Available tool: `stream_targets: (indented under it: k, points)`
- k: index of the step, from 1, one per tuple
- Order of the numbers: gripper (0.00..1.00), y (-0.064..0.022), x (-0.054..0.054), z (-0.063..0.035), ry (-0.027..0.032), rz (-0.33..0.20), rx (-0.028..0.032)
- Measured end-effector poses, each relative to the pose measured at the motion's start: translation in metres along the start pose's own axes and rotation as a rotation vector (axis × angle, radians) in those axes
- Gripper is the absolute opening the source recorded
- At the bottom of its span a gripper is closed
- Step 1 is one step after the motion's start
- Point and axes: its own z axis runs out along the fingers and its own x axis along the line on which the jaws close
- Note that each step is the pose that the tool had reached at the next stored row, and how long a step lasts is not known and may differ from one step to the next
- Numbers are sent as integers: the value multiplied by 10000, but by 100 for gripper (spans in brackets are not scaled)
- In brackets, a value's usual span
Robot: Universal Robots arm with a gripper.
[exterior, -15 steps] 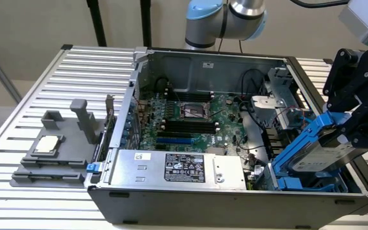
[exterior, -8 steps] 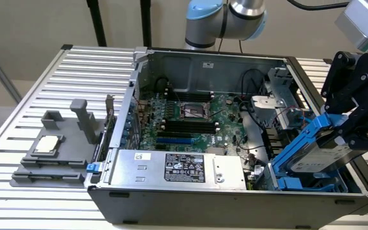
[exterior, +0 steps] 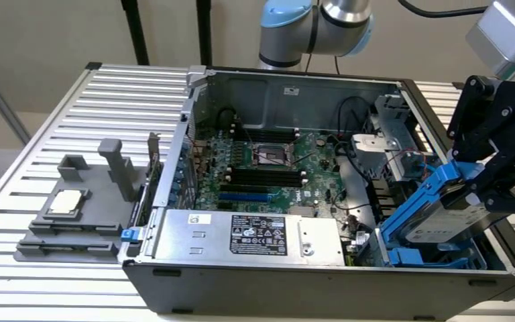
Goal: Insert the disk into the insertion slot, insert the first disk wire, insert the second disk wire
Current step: 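Insert the disk into the insertion slot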
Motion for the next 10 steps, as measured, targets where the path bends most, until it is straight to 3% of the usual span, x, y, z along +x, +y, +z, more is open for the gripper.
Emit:
stream_targets:
  k: [10]
  points:
    - [33,2,6,-38,-1,-77,-5]
